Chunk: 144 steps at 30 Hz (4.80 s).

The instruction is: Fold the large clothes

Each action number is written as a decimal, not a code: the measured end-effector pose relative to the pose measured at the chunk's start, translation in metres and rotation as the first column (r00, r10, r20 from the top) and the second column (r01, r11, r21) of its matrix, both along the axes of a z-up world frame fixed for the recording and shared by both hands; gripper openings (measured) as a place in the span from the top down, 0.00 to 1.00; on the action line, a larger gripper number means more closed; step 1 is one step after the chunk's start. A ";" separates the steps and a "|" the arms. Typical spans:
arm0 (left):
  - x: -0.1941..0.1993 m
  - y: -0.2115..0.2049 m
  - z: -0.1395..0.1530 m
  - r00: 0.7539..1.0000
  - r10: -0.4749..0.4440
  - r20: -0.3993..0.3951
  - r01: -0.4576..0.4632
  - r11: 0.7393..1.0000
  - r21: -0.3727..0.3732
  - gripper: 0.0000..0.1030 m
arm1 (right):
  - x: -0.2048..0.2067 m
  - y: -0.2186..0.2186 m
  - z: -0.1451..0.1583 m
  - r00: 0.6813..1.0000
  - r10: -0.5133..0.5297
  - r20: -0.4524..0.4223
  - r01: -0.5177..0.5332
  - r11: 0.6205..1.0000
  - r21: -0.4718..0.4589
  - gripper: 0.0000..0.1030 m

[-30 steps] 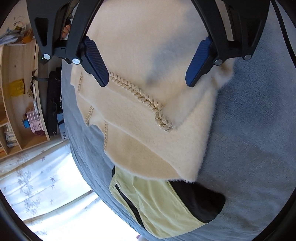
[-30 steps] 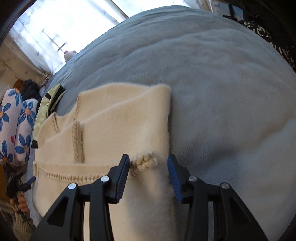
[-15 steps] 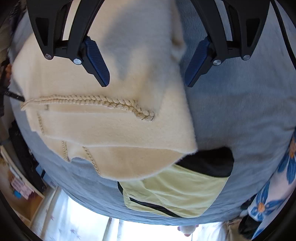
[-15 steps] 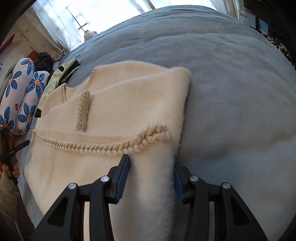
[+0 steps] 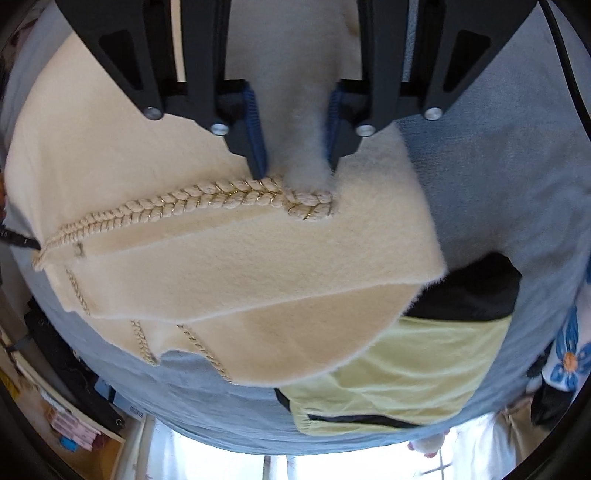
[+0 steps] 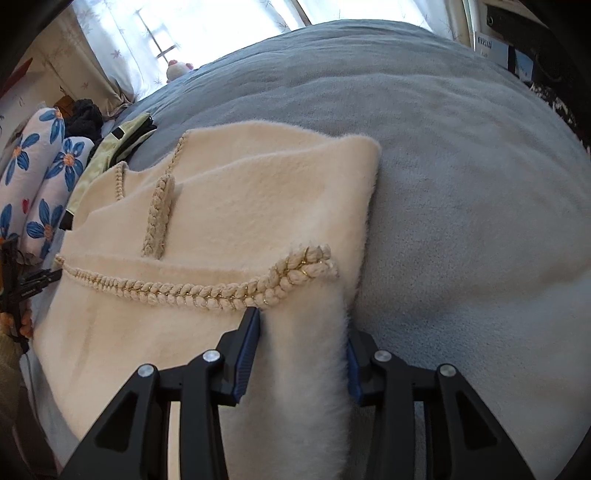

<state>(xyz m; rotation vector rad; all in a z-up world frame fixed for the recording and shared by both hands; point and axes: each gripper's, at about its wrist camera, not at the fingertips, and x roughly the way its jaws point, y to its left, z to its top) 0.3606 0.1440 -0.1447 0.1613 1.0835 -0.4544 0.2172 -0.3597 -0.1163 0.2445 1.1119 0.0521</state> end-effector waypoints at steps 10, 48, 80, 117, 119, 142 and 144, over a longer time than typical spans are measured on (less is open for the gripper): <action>-0.038 -0.022 0.029 0.987 0.015 0.159 -0.048 0.976 0.211 0.94 | -0.012 0.052 0.029 0.997 0.006 0.076 0.023 0.929 -0.371 0.87; 0.088 -0.004 -0.009 0.845 0.469 0.257 -0.498 0.865 0.060 0.92 | 0.147 0.044 -0.009 0.972 -0.196 0.130 0.234 0.868 -0.438 0.92; 0.054 -0.028 0.002 0.871 0.446 0.204 -0.469 0.880 0.080 0.37 | 0.133 0.122 0.013 0.993 -0.066 0.096 0.082 0.983 -0.167 0.71; -0.123 0.005 -0.002 0.865 0.498 0.064 -0.499 0.867 -0.010 0.31 | -0.050 0.104 0.010 0.988 -0.146 0.051 0.153 0.975 -0.162 0.82; -0.128 0.007 -0.003 0.858 0.508 0.077 -0.508 0.861 -0.019 0.31 | -0.059 0.090 0.009 0.978 -0.199 0.055 0.206 0.966 -0.155 0.82; -0.132 0.002 -0.005 0.829 0.552 0.093 -0.554 0.833 -0.007 0.26 | -0.072 0.089 -0.006 0.944 -0.323 0.065 0.329 0.927 -0.182 0.79; -0.132 0.003 -0.006 0.829 0.552 0.086 -0.553 0.833 -0.016 0.25 | -0.073 0.091 -0.006 0.940 -0.333 0.077 0.342 0.920 -0.192 0.79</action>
